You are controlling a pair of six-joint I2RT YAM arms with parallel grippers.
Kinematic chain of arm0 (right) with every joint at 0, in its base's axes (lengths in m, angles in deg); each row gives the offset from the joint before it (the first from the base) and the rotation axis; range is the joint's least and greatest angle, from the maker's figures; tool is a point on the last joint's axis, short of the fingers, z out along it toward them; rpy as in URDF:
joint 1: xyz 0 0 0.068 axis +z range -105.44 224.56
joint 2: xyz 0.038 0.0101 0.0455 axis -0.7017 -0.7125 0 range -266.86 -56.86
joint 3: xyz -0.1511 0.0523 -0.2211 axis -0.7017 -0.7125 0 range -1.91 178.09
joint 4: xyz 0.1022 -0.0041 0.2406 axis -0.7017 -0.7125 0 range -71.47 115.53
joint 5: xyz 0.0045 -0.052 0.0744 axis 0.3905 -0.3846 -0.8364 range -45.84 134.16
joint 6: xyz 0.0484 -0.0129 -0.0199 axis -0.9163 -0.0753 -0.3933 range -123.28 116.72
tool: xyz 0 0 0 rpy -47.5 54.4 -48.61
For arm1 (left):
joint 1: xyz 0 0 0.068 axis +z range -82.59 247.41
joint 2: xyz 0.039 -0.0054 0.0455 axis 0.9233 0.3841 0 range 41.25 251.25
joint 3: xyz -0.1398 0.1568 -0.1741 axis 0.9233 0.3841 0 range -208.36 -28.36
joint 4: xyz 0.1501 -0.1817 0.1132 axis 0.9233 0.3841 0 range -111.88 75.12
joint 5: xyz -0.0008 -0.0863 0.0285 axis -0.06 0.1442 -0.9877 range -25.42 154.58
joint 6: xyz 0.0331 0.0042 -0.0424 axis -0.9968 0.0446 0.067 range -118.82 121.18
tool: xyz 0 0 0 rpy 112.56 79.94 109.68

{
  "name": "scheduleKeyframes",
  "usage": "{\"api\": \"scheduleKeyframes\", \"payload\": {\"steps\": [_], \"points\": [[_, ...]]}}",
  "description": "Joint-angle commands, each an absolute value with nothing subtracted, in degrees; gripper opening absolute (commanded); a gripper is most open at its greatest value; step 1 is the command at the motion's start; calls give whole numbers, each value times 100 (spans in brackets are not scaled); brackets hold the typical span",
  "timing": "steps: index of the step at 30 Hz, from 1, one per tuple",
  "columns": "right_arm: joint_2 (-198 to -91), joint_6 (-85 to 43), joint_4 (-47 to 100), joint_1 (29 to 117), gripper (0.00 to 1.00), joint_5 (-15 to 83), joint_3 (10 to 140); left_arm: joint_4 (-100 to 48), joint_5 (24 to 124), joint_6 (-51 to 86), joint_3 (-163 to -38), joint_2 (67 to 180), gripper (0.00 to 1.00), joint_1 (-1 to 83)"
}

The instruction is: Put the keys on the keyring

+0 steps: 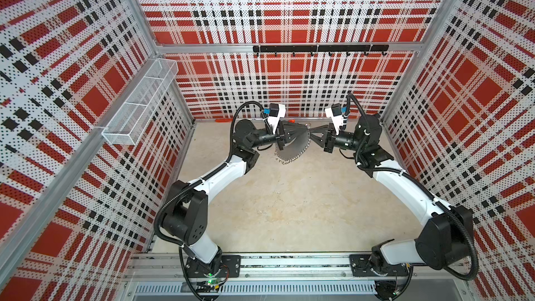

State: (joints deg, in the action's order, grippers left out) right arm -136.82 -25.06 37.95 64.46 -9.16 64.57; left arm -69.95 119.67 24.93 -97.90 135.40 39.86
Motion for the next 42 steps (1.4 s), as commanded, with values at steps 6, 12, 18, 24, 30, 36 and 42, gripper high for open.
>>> {"api": "scheduleKeyframes", "payload": {"steps": [6,12,18,24,30,36,42], "points": [[-12823,-2123,3122,6001,45,-471,6322,-7446,12307,2709,-9709,13566,0,3989],[-12737,-2096,3153,5936,39,-800,6512,-7704,12398,2945,-9748,13652,0,3949],[-12905,-2298,3514,5973,38,-1063,6584,-7860,12458,3106,-9839,13735,0,3907],[-13057,-2268,3559,6104,33,-1104,6618,-7939,12486,3189,-9876,13778,0,3881],[-13171,-2301,3627,6139,32,-1165,6615,-8032,12515,3273,-9893,13784,0,3878],[-13201,-2329,3684,6240,10,-1218,6643,-8072,12514,3317,-9902,13820,0,3885],[-13142,-2263,3583,6260,0,-1175,6675,-8087,12474,3347,-9902,13881,0,3917]]}}
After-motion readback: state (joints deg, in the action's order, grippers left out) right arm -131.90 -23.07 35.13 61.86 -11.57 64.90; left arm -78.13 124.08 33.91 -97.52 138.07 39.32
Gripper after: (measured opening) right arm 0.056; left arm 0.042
